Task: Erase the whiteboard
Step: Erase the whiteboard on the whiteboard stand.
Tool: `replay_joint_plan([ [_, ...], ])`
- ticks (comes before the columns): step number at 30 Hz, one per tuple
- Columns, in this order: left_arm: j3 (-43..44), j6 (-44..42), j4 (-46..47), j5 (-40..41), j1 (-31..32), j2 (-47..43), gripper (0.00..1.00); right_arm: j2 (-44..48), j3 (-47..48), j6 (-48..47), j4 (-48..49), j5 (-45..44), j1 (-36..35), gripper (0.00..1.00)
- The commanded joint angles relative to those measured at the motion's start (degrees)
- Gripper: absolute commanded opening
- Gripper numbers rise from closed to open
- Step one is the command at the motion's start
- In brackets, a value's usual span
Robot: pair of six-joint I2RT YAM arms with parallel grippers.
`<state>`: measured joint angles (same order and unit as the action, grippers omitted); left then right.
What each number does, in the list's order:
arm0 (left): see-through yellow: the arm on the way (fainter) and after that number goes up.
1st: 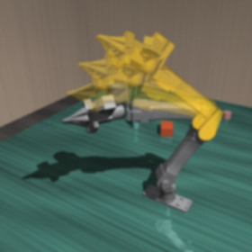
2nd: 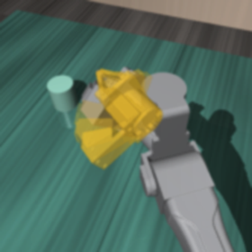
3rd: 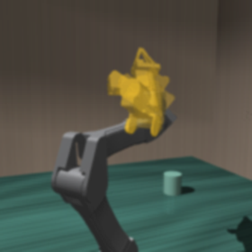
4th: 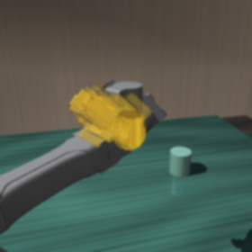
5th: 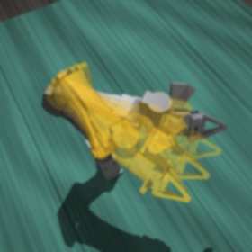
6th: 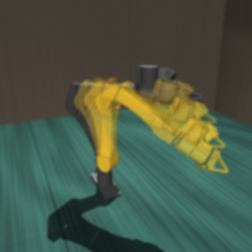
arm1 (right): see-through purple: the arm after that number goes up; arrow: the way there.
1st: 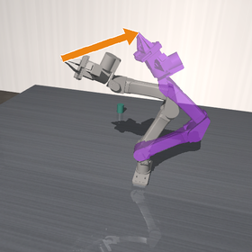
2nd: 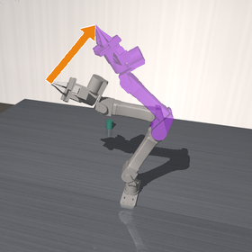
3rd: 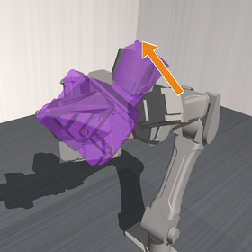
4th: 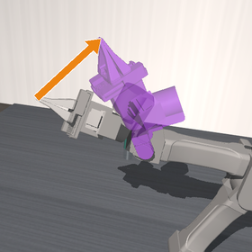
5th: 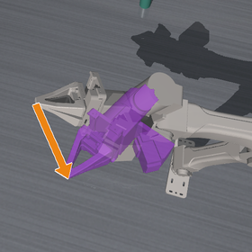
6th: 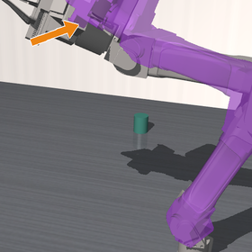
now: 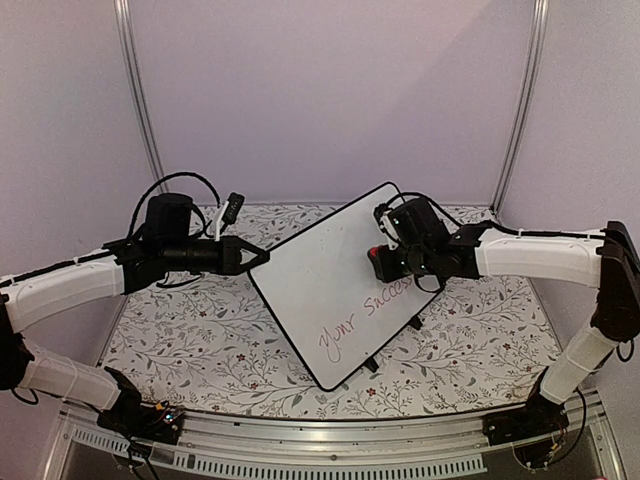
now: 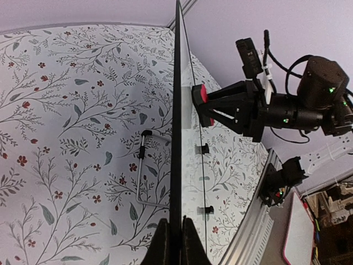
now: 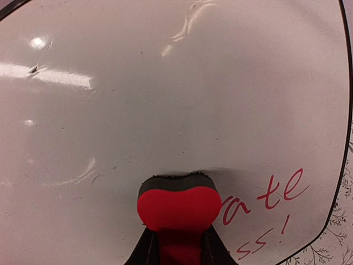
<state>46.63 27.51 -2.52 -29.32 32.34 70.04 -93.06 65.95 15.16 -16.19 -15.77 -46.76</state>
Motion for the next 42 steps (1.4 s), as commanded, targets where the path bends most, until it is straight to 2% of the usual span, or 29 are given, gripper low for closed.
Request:
replay_joint_plan([
  [1,-0.54,-5.09,0.06,-2.58,1.15,0.54,0.0,1.38,-3.79,-0.07,2.01,3.45,0.79,0.21],
  [10,-0.56,-5.09,0.06,-2.57,1.15,0.79,0.0,5.3,-11.41,0.96,3.21,5.4,2.24,0.21],
  [23,-0.49,-4.95,0.1,-2.67,1.15,1.32,0.0,8.83,-15.88,1.14,3.26,6.32,2.81,0.21],
  [42,-0.45,-5.06,0.11,-2.71,1.16,1.59,0.0,6.4,-8.23,-0.45,3.75,9.16,6.24,0.21],
])
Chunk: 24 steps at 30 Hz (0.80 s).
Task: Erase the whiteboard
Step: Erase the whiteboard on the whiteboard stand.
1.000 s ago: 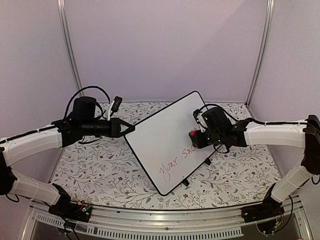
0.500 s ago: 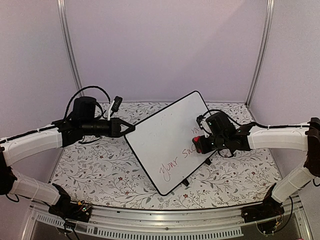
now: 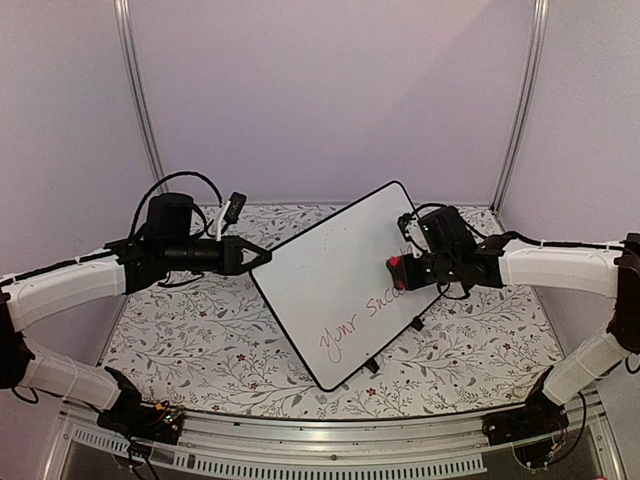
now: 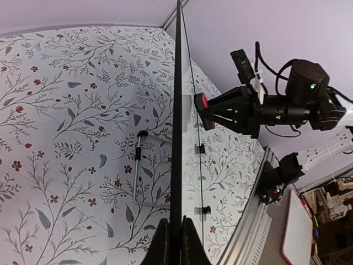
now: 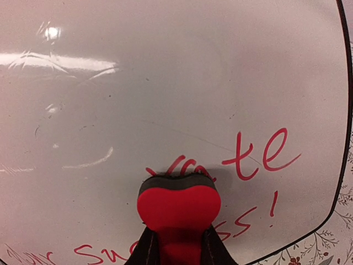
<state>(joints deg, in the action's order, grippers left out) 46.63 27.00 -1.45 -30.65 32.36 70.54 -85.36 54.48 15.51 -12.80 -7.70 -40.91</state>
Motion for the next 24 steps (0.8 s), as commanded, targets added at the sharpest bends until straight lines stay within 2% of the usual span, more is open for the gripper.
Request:
replay_joint_plan([
  [1,-0.44,-4.54,-0.96,-1.35,1.13,1.09,0.0,-1.61,3.79,-0.83,0.4,1.32,0.39,0.21],
  [12,-0.45,-4.56,-1.01,-1.29,1.16,0.67,0.0,-5.01,6.49,-0.75,0.45,0.77,0.58,0.21],
  [24,-0.5,-4.56,-1.0,-1.51,1.13,0.36,0.0,-1.56,-1.35,0.64,1.59,1.24,1.2,0.21],
])
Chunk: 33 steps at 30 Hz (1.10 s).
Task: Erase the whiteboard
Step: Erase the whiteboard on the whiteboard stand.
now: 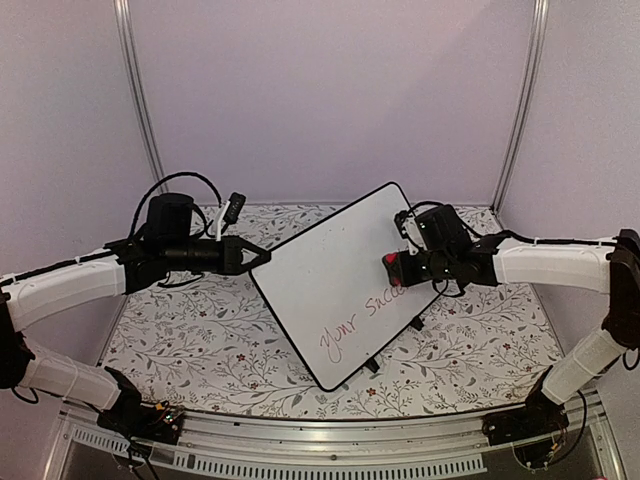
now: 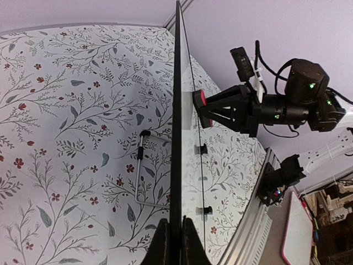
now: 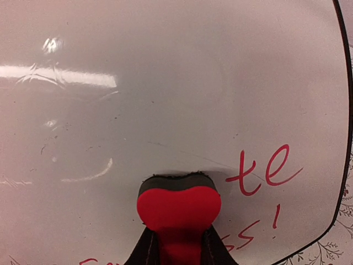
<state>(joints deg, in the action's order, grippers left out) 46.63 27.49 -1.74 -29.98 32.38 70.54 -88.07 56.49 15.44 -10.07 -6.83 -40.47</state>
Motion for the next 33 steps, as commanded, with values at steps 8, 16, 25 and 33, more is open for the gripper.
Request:
replay_joint_plan([
  [8,-0.54,-5.01,-0.65,-1.97,1.11,0.55,0.0,2.5,-6.42,1.24,-0.68,0.83,0.84,0.21],
  [16,-0.5,-4.94,-0.67,-2.13,1.13,0.74,0.0,4.61,-9.84,1.97,-0.17,0.54,0.9,0.21],
  [25,-0.52,-4.95,-0.7,-1.99,1.17,0.73,0.0,3.43,-6.09,1.8,-0.17,0.16,1.39,0.21],
  [33,-0.56,-5.07,-0.71,-1.93,1.11,0.6,0.0,-0.14,-0.04,0.51,-0.76,0.68,1.81,0.21],
])
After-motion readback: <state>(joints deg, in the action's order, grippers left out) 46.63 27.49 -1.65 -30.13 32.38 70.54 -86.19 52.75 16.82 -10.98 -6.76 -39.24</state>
